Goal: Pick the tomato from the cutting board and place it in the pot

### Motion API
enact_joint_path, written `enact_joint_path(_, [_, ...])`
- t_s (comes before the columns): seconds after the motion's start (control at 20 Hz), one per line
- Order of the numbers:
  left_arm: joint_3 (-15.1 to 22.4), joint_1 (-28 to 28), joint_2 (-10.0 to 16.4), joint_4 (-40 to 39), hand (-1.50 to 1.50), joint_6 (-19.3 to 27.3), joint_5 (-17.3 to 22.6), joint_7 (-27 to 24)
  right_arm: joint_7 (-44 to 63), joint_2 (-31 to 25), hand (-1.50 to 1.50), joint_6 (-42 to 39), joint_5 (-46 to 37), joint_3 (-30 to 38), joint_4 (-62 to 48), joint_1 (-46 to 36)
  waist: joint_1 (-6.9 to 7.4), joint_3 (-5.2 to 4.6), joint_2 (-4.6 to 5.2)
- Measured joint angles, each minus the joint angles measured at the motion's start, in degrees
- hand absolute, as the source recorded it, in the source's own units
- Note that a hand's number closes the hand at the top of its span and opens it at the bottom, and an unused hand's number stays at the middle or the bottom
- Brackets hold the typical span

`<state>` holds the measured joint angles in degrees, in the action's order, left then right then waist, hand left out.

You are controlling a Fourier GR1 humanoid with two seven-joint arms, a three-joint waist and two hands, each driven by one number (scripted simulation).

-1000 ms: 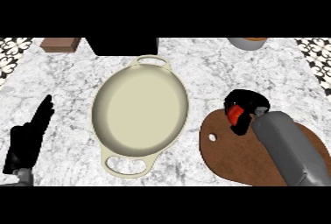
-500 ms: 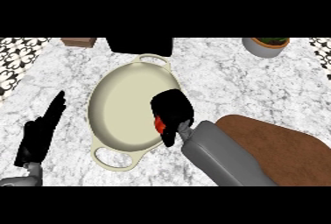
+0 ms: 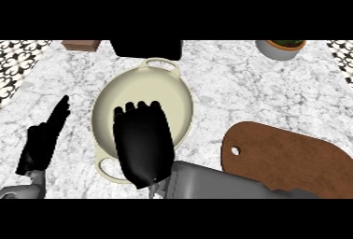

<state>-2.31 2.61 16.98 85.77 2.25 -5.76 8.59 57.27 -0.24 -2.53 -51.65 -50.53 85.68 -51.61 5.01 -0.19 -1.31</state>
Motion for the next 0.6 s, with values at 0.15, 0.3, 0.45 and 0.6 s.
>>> enact_joint_path(0.15, [-0.53,0.57,0.41,-0.30,0.00,-0.26,0.25,0.07,4.93,-0.19,1.50,3.16,0.77,-2.49,3.00,-3.36,-0.19,0.00,0.31])
enact_joint_path(0.3, [-0.45,0.52,0.10,-0.41,0.00,-0.05,0.05,-0.43,7.42,-0.36,1.50,5.64,1.45,-3.44,3.75,-6.73,-0.40,-0.01,0.61])
enact_joint_path(0.45, [-0.58,0.12,-0.01,-0.21,0.00,-0.02,0.10,-0.52,8.31,-0.43,1.50,7.95,1.88,-3.40,2.45,-9.95,-0.60,0.00,0.86])
enact_joint_path(0.6, [-0.74,-0.26,0.05,0.72,0.00,-0.33,0.44,-0.41,8.26,-0.45,1.50,10.22,3.04,-2.05,-0.24,-13.16,-0.66,0.02,1.06])
